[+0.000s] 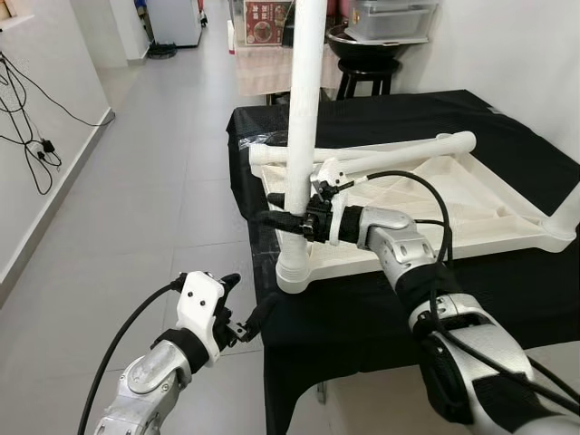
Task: Building children table
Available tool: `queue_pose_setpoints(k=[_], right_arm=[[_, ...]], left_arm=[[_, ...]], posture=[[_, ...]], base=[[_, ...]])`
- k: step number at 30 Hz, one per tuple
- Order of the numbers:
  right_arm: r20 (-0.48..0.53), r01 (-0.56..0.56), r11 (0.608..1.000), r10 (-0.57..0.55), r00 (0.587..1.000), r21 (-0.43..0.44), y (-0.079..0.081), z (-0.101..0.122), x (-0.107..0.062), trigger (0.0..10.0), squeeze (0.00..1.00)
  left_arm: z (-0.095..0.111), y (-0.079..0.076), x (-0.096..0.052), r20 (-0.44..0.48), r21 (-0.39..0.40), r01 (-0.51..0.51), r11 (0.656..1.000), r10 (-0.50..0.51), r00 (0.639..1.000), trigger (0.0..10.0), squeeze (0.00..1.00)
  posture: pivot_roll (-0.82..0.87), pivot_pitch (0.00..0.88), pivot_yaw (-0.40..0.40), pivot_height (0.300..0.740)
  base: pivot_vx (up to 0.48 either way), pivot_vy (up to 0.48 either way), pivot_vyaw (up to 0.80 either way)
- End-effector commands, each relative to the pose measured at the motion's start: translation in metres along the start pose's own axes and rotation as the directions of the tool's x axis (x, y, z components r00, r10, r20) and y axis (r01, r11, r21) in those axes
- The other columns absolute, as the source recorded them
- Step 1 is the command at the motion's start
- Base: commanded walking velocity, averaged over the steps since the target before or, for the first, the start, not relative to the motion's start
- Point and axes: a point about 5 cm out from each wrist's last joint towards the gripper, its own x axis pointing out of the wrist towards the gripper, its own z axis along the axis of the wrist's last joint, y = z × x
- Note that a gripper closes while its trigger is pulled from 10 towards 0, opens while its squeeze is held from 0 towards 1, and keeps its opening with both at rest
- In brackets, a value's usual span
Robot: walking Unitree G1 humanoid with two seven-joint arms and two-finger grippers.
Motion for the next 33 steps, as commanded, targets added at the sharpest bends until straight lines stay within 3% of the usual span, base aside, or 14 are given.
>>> queue_pose_setpoints(k=[1,4,7,11,12,13,14,16,17,24,25,26,27,33], right_arm=[[-0.132,0.409,0.912,-0.404,0.905,0.016,-0.008,-0.034,-0.02,0.0,0.0],[-0.168,0.506,0.862,-0.493,0.854,0.044,0.01,-0.049,-0.031,0.0,0.0],[-0.118,0.421,0.907,-0.421,0.899,-0.021,0.044,-0.058,-0.015,0.0,0.0],[-0.097,0.393,0.919,-0.395,0.914,-0.037,0.046,-0.055,-0.006,0.0,0.0],[-0.104,0.395,0.918,-0.396,0.912,-0.032,0.042,-0.055,-0.003,1.6,0.0],[-0.111,0.404,0.914,-0.404,0.908,-0.029,0.04,-0.055,-0.002,1.6,0.0],[-0.103,0.379,0.925,-0.379,0.92,-0.017,0.039,-0.052,0.001,10.0,0.0],[-0.1,0.375,0.927,-0.374,0.922,-0.011,0.04,-0.049,0.002,10.0,0.0],[-0.095,0.313,0.95,-0.311,0.946,0.003,0.043,-0.045,0.004,10.0,1.0],[0.014,0.01,0.998,-0.011,1.0,0.066,0.042,-0.018,0.008,10.0,1.0],[0.026,-0.15,0.987,0.152,0.988,-0.064,0.034,-0.004,0.007,10.0,0.95],[0.026,-0.15,0.987,0.152,0.988,-0.064,0.034,-0.004,0.007,10.0,0.95],[-0.001,-0.298,0.952,0.299,0.954,-0.071,0.028,0.005,0.007,10.0,0.0],[-0.087,-0.471,0.877,0.464,0.882,-0.096,0.024,0.012,0.006,10.0,0.0]], left_arm=[[-0.002,0.004,-0.002,-0.019,0.015,-0.002,1.0,0.002,1.0,10.0,0.0],[-0.002,0.005,-0.002,-0.019,0.016,-0.002,1.0,0.002,1.0,10.0,0.0],[-0.002,0.008,0.003,-0.025,0.028,-0.006,1.0,0.007,1.0,10.0,0.0],[-0.003,0.009,0.005,-0.029,0.036,-0.01,0.999,0.011,1.0,10.0,0.0],[-0.003,0.01,0.006,-0.032,0.038,-0.012,0.999,0.014,0.999,10.0,0.0],[-0.004,0.01,0.007,-0.033,0.04,-0.014,0.999,0.015,0.999,10.0,0.0],[-0.004,0.011,0.008,-0.034,0.04,-0.021,0.999,0.022,0.999,10.0,0.0],[-0.004,0.012,0.008,-0.035,0.039,-0.025,0.999,0.027,0.999,10.0,0.0],[-0.005,0.013,0.008,-0.035,0.039,-0.032,0.999,0.033,0.999,10.0,0.0],[-0.008,0.014,0.011,-0.049,0.037,-0.021,0.999,0.023,0.999,10.0,0.0],[-0.009,0.013,0.013,-0.057,0.031,-0.01,0.999,0.012,0.998,10.0,0.0],[-0.009,0.013,0.013,-0.057,0.031,-0.01,0.999,0.012,0.998,10.0,0.0],[-0.01,0.013,0.014,-0.062,0.031,-0.004,1.0,0.006,0.998,10.0,0.0],[-0.012,0.012,0.014,-0.063,0.033,-0.014,0.999,0.016,0.998,10.0,0.0]], posture=[[0.04,0.042,-0.031,0.74],[0.04,0.042,-0.031,0.74],[0.03,0.026,-0.019,0.74],[0.03,0.026,-0.019,0.74],[0.04,0.01,-0.024,0.74],[0.04,0.01,-0.026,0.74],[0.04,0.007,-0.027,0.74],[0.04,0.007,-0.027,0.74],[0.04,0.004,-0.025,0.74],[0.04,0.0,-0.028,0.74],[0.04,0.0,-0.03,0.74],[0.04,0.0,-0.03,0.74],[0.05,0.0,-0.033,0.74],[0.06,0.0,-0.039,0.74]], base=[[0.0,0.0,0.0],[0.0,0.0,0.0],[0.0,0.0,0.0],[0.0,0.0,0.0],[0.0,0.0,0.0],[0.0,0.0,0.0],[0.0,0.0,0.0],[0.0,0.0,0.0],[0.0,0.0,0.0],[0.0,0.0,0.0],[0.0,0.0,0.0],[0.0,0.0,0.0],[0.0,0.0,0.0],[0.0,0.0,0.0]])
